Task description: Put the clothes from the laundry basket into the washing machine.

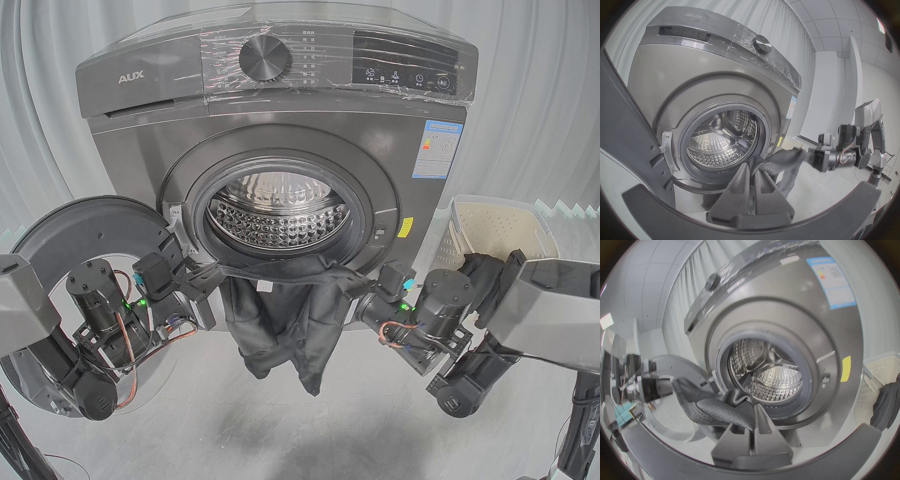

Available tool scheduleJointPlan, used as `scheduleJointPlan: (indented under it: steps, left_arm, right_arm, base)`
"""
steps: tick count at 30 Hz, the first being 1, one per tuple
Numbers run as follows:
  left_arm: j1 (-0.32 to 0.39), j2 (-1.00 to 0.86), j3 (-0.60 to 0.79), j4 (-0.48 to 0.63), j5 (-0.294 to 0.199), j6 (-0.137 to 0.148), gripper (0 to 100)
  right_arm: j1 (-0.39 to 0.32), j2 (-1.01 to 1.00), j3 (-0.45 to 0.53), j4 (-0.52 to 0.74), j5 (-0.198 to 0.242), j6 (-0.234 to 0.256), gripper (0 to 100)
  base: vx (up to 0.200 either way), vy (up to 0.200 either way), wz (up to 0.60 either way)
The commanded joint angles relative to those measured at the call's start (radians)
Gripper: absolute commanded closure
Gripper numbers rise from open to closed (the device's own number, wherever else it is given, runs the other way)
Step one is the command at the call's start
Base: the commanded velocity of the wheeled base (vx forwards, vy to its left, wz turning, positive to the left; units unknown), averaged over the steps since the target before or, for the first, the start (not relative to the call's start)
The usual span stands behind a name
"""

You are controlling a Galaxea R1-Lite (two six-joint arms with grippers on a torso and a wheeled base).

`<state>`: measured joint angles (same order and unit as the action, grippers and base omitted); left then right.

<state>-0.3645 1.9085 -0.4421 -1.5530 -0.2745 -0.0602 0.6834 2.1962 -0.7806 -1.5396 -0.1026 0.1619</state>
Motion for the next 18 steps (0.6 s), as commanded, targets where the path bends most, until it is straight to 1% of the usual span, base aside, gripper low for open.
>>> scheduleJointPlan:
  steps: [1,2,4,5,7,8,9,11,13,18]
  left_arm:
    - [-0.001,-0.077,0.051,-0.001,-0.014,0.003,100]
    - [-0.002,-0.085,0.054,-0.001,-0.014,0.005,100]
    - [-0.007,-0.1,0.059,-0.001,-0.014,0.008,100]
    - [-0.008,-0.108,0.062,-0.001,-0.014,0.01,100]
    - [-0.01,-0.124,0.063,-0.001,-0.014,0.01,100]
    - [-0.01,-0.124,0.063,-0.001,-0.014,0.01,100]
    - [-0.01,-0.134,0.062,-0.001,-0.012,0.01,100]
    - [-0.01,-0.148,0.056,-0.001,-0.009,0.008,100]
    - [-0.01,-0.157,0.052,-0.001,-0.006,0.007,100]
    - [-0.013,-0.186,0.054,-0.001,-0.003,0.007,100]
  right_arm:
    - [0.001,-0.174,0.063,-0.004,0.001,0.071,100]
    - [0.013,-0.196,0.07,-0.004,0.0,0.082,100]
    - [0.025,-0.214,0.08,-0.004,-0.002,0.082,100]
    - [0.044,-0.263,0.11,-0.004,-0.002,0.074,100]
    - [0.05,-0.3,0.146,-0.004,0.001,0.07,100]
    - [0.05,-0.3,0.146,-0.004,0.001,0.07,100]
    - [0.05,-0.322,0.19,-0.005,0.007,0.07,100]
    - [0.042,-0.342,0.238,-0.005,0.012,0.074,100]
    - [0.036,-0.342,0.25,-0.004,0.012,0.074,100]
    - [0.024,-0.337,0.245,-0.005,0.011,0.073,100]
  base:
    - [0.0,0.0,0.0]
    - [0.0,0.0,0.0]
    - [0.0,0.0,0.0]
    - [0.0,0.0,0.0]
    - [0.0,0.0,0.0]
    - [0.0,0.0,0.0]
    - [0.0,0.0,0.0]
    - [0.0,0.0,0.0]
    - [0.0,0.0,0.0]
    - [0.0,0.0,0.0]
